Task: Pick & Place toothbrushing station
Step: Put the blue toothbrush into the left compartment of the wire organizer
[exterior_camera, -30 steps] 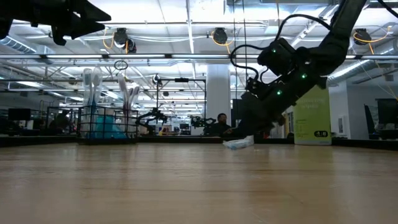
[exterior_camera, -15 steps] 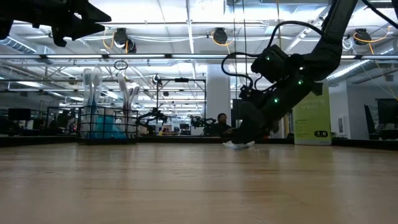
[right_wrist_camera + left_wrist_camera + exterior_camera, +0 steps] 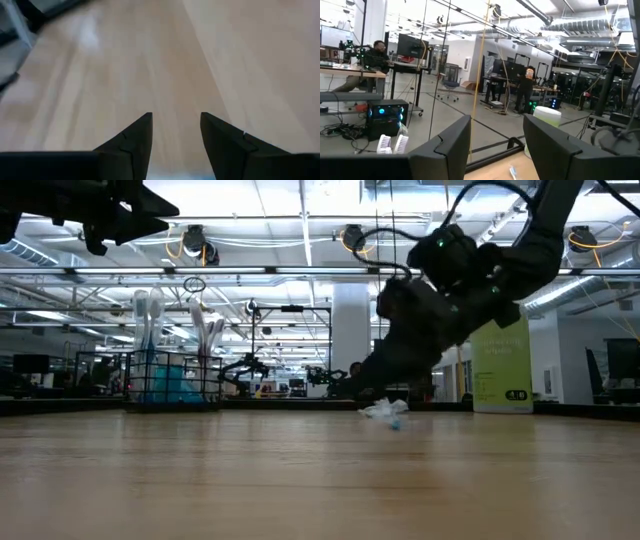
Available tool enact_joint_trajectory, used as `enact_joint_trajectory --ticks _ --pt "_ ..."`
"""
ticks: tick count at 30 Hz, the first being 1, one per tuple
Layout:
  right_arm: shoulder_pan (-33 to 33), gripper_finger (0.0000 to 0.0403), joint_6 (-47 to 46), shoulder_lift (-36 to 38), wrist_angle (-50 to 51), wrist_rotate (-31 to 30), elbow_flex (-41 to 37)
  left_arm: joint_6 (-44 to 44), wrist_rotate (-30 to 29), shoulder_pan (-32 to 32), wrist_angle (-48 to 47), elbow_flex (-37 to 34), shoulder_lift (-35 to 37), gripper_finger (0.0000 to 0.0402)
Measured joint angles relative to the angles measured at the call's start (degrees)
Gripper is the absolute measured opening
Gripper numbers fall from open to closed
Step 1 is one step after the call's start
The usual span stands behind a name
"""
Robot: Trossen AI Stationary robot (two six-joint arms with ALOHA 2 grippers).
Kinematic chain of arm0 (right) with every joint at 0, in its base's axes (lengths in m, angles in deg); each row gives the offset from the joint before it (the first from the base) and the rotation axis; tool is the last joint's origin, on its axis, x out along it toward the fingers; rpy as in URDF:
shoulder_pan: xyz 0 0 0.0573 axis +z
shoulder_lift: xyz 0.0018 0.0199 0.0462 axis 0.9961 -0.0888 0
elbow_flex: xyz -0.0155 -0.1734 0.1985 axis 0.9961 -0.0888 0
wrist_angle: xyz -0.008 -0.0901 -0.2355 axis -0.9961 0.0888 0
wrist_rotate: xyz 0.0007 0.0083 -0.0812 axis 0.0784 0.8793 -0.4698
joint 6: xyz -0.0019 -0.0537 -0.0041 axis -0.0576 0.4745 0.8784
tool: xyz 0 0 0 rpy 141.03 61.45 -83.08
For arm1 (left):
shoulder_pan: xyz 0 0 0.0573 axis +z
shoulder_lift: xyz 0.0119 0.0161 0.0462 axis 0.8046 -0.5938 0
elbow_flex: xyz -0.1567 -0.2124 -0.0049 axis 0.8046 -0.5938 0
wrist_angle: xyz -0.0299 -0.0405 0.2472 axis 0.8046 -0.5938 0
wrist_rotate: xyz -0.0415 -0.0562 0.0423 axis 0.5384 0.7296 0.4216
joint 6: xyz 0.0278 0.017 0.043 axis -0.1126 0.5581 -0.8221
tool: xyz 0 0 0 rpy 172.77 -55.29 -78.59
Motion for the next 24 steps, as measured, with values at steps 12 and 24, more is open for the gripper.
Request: enact_joint_trajectory --ticks 12,24 --pt "-1.1 0.0201 19.0 3.9 3.3 -27.3 -0.1 0.2 0.0 0.0 -0.7 0.0 0.0 0.0186" --pt "-5.0 0.0224 16.5 3.0 17.1 -25.1 0.0 1.4 0.0 0.0 -2.5 0.0 0.0 0.0186"
